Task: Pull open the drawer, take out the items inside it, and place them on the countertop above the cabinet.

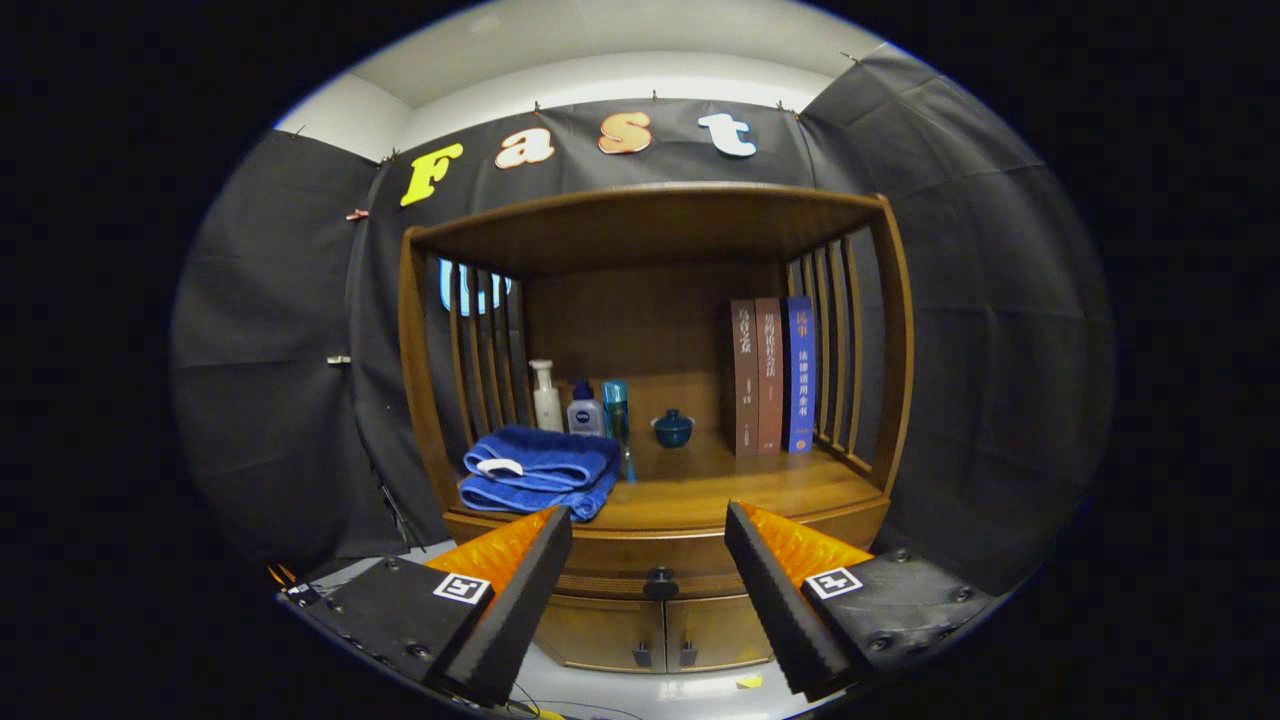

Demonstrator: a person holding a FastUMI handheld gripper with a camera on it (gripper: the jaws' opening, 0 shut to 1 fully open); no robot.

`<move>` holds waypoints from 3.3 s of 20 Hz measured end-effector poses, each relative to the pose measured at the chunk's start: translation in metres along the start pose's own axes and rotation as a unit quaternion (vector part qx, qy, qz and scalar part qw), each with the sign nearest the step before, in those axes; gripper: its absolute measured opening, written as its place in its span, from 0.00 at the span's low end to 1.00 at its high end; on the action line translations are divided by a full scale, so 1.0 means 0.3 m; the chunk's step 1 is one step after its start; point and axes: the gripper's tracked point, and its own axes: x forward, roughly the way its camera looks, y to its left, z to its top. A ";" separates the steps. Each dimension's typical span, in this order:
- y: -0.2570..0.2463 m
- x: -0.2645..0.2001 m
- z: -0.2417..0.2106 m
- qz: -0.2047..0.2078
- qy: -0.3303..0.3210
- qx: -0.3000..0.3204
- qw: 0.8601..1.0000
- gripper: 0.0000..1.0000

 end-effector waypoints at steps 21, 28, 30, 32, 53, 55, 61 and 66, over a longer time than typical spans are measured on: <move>-0.074 0.446 -0.595 -0.026 0.142 0.001 0.990 0.51; -0.074 0.443 -0.600 -0.024 0.153 0.008 0.988 0.34; -0.074 0.440 -0.595 -0.023 0.155 0.009 0.988 0.34; -0.074 0.420 -0.595 -0.024 0.158 0.005 0.987 0.34; -0.058 -0.084 -0.651 -0.031 0.206 0.003 0.978 0.34; -0.055 -0.128 -0.673 -0.031 0.218 0.007 0.975 0.34; -0.044 -0.186 -0.687 -0.029 0.224 0.009 0.974 0.34; -0.042 -0.217 -0.685 -0.029 0.239 0.011 0.970 0.49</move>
